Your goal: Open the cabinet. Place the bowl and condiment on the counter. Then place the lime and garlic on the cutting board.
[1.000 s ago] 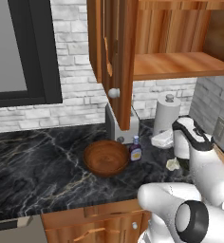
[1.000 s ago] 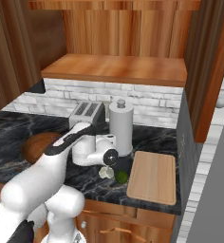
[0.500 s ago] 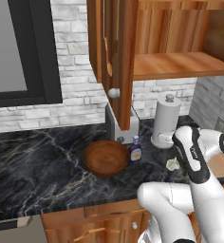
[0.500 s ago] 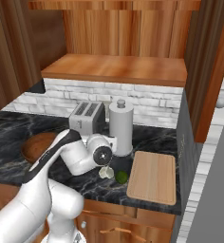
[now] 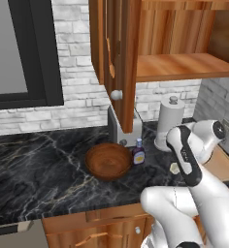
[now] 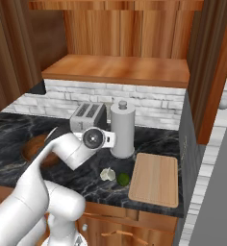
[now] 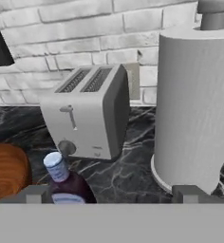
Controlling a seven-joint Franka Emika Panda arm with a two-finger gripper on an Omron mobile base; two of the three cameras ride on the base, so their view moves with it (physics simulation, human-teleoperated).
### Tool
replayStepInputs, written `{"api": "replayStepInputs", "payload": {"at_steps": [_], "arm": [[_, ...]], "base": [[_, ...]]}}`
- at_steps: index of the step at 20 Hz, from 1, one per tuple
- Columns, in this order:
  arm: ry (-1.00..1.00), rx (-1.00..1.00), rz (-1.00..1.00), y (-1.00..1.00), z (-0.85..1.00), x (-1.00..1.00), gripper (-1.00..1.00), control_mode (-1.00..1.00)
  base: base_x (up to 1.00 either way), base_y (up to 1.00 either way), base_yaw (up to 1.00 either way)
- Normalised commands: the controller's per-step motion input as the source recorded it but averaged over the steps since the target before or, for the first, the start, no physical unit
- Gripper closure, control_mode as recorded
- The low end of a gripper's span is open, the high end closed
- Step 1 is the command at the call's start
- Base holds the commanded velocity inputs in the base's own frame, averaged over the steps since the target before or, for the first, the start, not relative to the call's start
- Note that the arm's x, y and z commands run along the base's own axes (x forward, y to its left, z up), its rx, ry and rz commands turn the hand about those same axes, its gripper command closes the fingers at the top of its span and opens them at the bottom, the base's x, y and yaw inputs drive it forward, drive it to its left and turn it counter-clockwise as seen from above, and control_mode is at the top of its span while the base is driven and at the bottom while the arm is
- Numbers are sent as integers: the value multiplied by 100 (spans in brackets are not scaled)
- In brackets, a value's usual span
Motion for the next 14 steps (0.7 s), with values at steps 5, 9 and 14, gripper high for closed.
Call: {"api": "replayStepInputs", "payload": {"at_steps": [5, 9, 14], "arm": [[30, -18, -10, -10, 2, -13, -100, -100], [25, -14, -10, -24, 0, -40, -100, -100], [15, -7, -9, -15, 0, -47, -100, -100]], "base": [[0, 0, 0], [0, 0, 0], [0, 0, 0]]}}
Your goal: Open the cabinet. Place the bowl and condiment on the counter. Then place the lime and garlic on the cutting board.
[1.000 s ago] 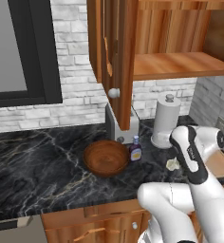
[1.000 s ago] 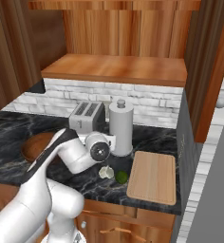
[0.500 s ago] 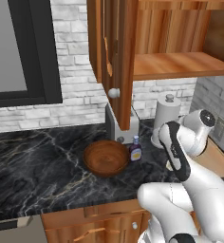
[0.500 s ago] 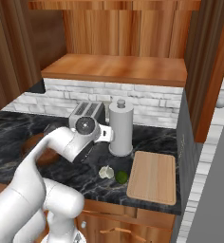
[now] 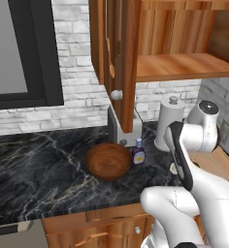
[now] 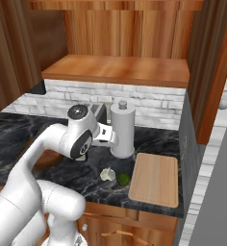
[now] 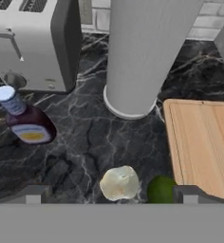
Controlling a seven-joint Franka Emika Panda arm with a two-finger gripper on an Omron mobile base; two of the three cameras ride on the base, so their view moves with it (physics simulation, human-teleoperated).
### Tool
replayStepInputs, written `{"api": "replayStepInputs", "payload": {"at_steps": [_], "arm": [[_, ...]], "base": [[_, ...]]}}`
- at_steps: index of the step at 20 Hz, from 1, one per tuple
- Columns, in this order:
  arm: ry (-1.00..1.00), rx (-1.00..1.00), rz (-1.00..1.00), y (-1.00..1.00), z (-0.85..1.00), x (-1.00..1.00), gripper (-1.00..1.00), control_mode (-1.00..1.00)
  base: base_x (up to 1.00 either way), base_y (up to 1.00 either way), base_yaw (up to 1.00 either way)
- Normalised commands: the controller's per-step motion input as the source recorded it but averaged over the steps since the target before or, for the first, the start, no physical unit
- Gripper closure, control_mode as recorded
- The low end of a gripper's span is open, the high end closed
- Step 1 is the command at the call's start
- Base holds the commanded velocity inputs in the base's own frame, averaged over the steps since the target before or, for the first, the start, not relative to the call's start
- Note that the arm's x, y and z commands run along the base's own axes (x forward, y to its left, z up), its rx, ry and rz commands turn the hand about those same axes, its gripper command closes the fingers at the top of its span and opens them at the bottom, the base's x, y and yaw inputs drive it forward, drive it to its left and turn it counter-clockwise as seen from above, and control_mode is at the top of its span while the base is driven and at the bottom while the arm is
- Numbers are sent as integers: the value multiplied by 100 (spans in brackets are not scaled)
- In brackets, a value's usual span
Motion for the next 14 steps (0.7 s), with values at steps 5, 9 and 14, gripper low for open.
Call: {"api": "replayStepInputs", "payload": {"at_steps": [5, 9, 14], "arm": [[0, 2, 0, 0, -5, -1, -100, -100], [4, 2, 0, -4, -26, -24, -100, -100], [8, 1, -6, 0, -31, -19, -100, -100]], "base": [[0, 0, 0], [0, 0, 0], [0, 0, 0]]}}
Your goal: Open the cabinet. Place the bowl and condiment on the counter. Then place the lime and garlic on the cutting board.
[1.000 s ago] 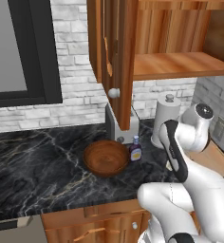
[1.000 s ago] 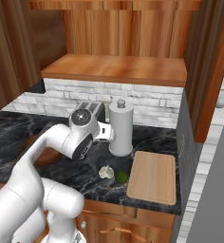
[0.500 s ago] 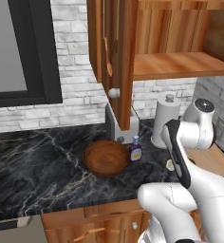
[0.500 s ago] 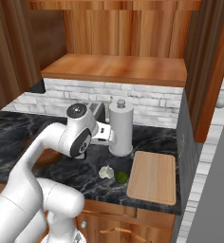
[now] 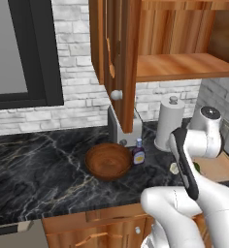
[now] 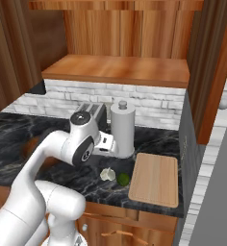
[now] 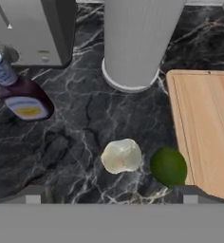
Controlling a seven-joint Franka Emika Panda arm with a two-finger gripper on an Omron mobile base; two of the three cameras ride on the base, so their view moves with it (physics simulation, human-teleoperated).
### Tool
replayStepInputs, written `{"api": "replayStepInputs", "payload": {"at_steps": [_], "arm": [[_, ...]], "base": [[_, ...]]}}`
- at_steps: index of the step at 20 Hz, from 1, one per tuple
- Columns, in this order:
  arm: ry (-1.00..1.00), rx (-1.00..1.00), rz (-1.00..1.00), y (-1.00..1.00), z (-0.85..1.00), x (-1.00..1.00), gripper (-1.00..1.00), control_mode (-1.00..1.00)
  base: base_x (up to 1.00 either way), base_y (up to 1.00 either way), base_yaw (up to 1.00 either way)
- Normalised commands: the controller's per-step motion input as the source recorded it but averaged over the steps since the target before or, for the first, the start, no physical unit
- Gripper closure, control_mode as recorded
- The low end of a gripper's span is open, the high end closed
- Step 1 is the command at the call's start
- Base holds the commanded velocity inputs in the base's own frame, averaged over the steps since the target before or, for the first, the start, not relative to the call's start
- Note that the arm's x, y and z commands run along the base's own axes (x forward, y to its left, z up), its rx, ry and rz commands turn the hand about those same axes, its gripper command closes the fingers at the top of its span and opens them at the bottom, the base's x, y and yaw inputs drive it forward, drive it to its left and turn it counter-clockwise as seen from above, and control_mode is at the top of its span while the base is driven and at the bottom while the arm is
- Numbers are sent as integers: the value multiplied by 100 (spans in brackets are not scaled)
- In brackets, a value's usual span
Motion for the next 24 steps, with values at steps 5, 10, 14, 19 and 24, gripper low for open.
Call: {"api": "replayStepInputs", "payload": {"at_steps": [5, 10, 14, 19, 24], "arm": [[4, 0, -19, 0, -17, 0, -100, -100], [4, 1, -26, -6, -15, 0, -100, -100], [3, 6, -18, 0, -13, 8, -100, -100], [7, 7, -14, 1, -20, 23, -100, -100], [9, 5, -12, -1, -36, 31, -100, -100]], "base": [[0, 0, 0], [0, 0, 0], [0, 0, 0], [0, 0, 0], [0, 0, 0]]}}
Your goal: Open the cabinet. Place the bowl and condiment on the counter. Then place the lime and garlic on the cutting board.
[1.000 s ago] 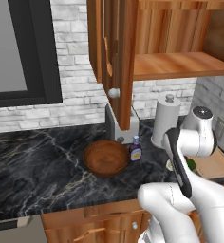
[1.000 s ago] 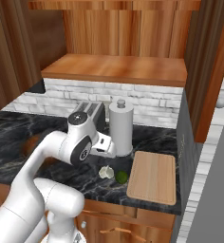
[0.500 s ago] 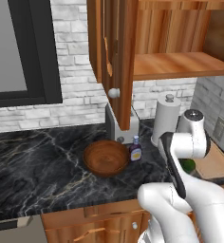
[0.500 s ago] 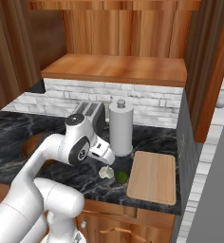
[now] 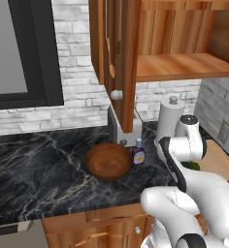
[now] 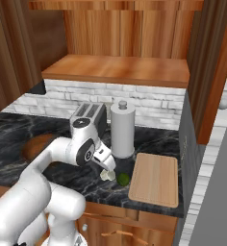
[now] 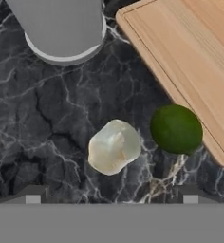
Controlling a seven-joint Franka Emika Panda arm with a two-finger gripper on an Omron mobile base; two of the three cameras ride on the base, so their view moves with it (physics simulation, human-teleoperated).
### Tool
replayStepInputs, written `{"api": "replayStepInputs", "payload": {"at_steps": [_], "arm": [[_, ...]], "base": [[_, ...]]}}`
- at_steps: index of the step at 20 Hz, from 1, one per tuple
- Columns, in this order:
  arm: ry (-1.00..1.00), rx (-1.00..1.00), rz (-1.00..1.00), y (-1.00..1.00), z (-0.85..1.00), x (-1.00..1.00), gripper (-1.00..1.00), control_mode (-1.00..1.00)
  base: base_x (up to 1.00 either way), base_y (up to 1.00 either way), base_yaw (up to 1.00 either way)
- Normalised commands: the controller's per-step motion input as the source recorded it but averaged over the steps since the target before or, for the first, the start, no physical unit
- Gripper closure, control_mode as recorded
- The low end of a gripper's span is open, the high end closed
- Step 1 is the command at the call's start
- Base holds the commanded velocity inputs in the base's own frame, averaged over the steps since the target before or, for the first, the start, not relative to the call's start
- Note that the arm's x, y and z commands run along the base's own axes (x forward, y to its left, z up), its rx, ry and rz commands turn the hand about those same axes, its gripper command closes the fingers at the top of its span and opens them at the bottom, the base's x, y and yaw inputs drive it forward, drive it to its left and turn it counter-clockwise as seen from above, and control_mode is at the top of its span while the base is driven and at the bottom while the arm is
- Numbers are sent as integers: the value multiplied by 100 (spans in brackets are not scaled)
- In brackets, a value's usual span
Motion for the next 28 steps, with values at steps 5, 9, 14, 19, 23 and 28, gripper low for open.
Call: {"api": "replayStepInputs", "payload": {"at_steps": [5, 9, 14, 19, 23, 28], "arm": [[10, 5, -12, -16, -46, 30, -100, -100], [9, 5, -11, -20, -41, 27, -100, -100], [6, 6, -11, -8, -30, 25, -100, -100], [6, 4, -12, -22, -35, 15, -100, -100], [5, 4, -12, -19, -31, 4, -100, -100], [2, 3, -8, 0, -16, 0, -100, -100]], "base": [[0, 0, 0], [0, 0, 0], [0, 0, 0], [0, 0, 0], [0, 0, 0], [0, 0, 0]]}}
